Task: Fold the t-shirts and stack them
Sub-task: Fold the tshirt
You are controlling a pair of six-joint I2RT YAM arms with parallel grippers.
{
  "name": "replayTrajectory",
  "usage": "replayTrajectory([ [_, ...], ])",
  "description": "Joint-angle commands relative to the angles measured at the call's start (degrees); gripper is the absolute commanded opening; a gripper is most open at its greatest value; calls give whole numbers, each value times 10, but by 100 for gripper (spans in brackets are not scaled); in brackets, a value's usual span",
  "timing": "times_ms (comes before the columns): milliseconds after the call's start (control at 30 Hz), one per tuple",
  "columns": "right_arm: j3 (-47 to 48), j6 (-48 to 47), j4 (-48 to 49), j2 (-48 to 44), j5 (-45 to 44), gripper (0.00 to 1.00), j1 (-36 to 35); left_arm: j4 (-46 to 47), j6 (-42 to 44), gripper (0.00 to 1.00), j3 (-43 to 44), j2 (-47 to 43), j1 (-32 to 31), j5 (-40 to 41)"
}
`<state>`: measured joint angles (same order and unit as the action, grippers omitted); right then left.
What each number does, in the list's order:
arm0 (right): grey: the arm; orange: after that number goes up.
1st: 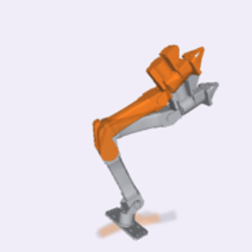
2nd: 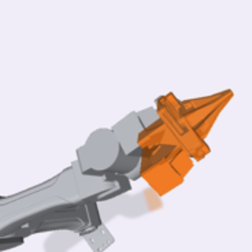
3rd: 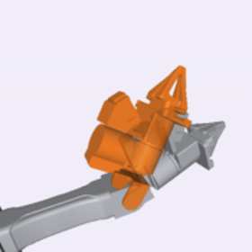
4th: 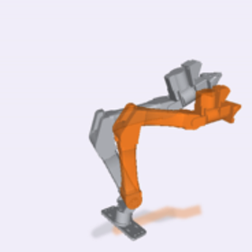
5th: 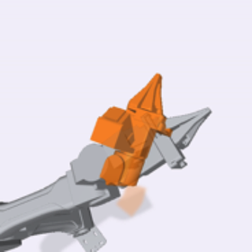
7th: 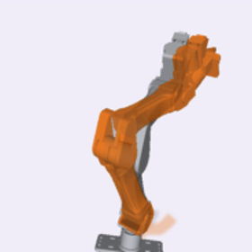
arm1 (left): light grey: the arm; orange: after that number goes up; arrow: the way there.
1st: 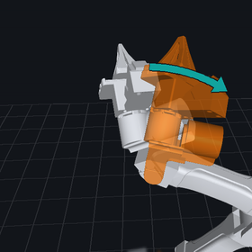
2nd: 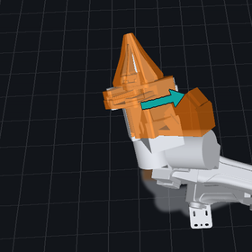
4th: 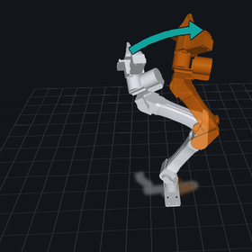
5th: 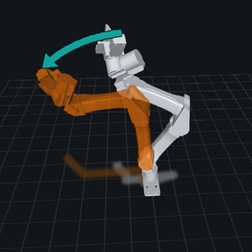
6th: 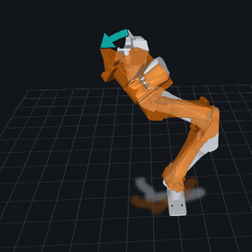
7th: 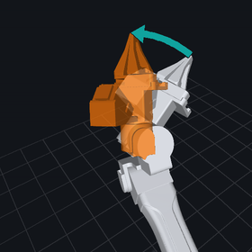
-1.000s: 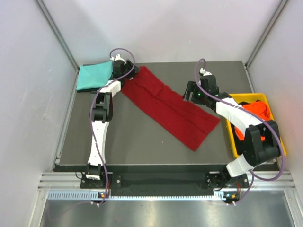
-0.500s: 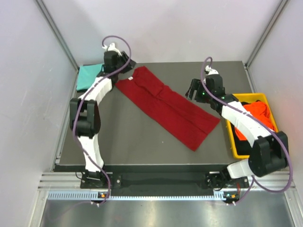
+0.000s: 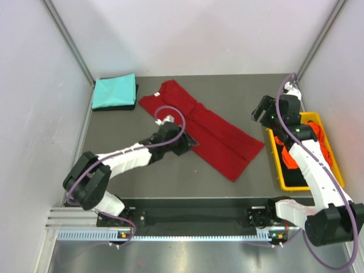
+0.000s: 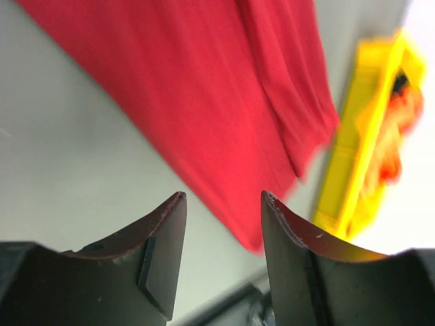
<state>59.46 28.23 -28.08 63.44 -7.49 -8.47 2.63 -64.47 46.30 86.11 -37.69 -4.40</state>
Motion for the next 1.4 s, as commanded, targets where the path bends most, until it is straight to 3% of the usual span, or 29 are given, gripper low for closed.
replayTrajectory([
  [0, 2, 16, -28, -40, -19, 79, 5, 49, -112, 53, -9, -30, -90, 103],
  [167, -15, 23, -23, -74, -10, 79, 8, 73, -182, 53, -2, 32, -176, 146],
  [467, -31, 15, -25, -96, -12, 79, 14, 75, -247, 50, 56, 133, -249, 181],
  [967, -42, 11, -15, -97, -14, 79, 26, 50, -277, 49, 88, 206, -278, 165],
  [1367, -50, 19, -13, -106, -8, 79, 28, 33, -292, 39, 92, 217, -289, 171],
])
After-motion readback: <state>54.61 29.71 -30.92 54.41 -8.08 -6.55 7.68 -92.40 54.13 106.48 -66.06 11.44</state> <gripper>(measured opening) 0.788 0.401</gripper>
